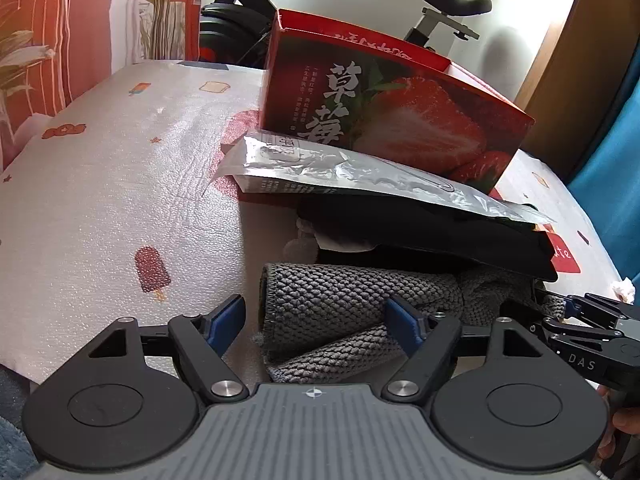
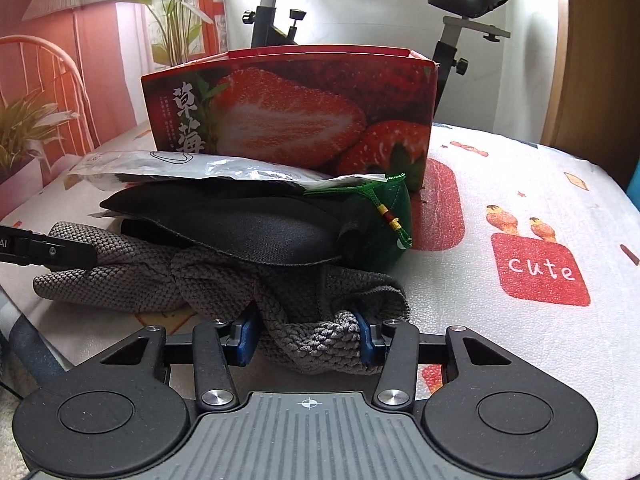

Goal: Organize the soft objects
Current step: 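Close the right gripper on the grey knit towel's edge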

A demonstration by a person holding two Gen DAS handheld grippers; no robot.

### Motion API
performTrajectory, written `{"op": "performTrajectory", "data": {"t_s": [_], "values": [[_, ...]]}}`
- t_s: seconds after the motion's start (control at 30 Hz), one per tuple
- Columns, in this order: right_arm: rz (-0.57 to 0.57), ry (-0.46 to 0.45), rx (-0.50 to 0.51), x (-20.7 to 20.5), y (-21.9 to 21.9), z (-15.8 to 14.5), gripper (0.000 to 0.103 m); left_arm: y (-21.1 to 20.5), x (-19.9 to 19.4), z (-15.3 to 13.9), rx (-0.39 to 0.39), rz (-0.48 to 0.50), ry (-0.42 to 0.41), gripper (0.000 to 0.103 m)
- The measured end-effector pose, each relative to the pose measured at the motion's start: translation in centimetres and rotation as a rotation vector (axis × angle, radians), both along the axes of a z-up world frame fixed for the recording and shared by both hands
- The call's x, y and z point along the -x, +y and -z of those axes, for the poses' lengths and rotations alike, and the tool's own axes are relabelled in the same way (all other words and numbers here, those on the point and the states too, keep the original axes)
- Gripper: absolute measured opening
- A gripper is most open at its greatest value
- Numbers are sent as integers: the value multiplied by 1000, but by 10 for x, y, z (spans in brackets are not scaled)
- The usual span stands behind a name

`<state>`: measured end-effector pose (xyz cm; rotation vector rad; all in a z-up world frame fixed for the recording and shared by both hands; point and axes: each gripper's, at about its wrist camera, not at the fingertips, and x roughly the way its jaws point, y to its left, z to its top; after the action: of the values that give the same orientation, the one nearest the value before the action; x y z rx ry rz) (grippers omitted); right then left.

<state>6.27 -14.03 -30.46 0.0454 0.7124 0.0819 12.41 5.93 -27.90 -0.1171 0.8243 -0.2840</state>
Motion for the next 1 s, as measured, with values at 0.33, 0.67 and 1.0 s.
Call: {"op": "performTrajectory", "data": {"t_s": [0.33,0.67,1.0], "values": [[0,0,-4,0,-1,0,43,-11,-2,9,-38,44,44,77],[2,0,-10,1,-1,-1,43,-10,1,9,-38,54,28,40],[10,-4,-26,1,-3,-1,45,-6,0,8,1,28,25,23]]}}
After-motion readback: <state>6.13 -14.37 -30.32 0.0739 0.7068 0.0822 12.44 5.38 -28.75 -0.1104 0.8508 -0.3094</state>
